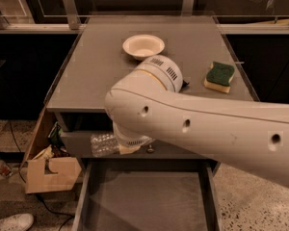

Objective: Pick water bottle from middle drawer and place on counter

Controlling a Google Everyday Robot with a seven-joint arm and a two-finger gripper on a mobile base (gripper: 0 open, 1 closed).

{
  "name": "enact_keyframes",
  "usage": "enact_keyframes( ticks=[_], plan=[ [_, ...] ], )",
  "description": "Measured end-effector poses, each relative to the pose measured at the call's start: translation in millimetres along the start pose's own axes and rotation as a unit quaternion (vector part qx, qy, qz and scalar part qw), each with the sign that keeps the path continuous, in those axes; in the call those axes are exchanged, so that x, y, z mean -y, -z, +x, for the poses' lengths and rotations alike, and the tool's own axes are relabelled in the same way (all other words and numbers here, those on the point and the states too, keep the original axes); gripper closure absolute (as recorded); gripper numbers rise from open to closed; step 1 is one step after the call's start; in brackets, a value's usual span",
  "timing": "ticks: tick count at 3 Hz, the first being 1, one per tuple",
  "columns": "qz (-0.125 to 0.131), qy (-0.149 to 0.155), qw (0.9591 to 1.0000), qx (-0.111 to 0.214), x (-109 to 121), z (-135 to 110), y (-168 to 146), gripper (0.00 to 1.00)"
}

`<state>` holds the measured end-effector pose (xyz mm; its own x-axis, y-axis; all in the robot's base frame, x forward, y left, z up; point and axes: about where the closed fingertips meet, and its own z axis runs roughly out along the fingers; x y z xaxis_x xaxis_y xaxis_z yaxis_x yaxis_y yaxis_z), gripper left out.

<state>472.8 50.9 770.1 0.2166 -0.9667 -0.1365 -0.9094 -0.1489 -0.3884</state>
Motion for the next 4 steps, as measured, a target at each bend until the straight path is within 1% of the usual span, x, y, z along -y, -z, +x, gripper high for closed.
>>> enact_keyframes(
  ticks=[1, 2, 3, 4],
  plan=[
    [0.014, 0.015, 0.9998, -0.003, 12, -6, 21, 1.00],
    [0.032, 0.040, 0.9987, 0.006, 32, -25, 42, 1.00],
    [0.035, 0.039, 0.9986, 0.002, 40, -23, 45, 1.00],
    [0.048, 0.061, 0.9969, -0.012, 77, -30, 60, 1.00]
  ],
)
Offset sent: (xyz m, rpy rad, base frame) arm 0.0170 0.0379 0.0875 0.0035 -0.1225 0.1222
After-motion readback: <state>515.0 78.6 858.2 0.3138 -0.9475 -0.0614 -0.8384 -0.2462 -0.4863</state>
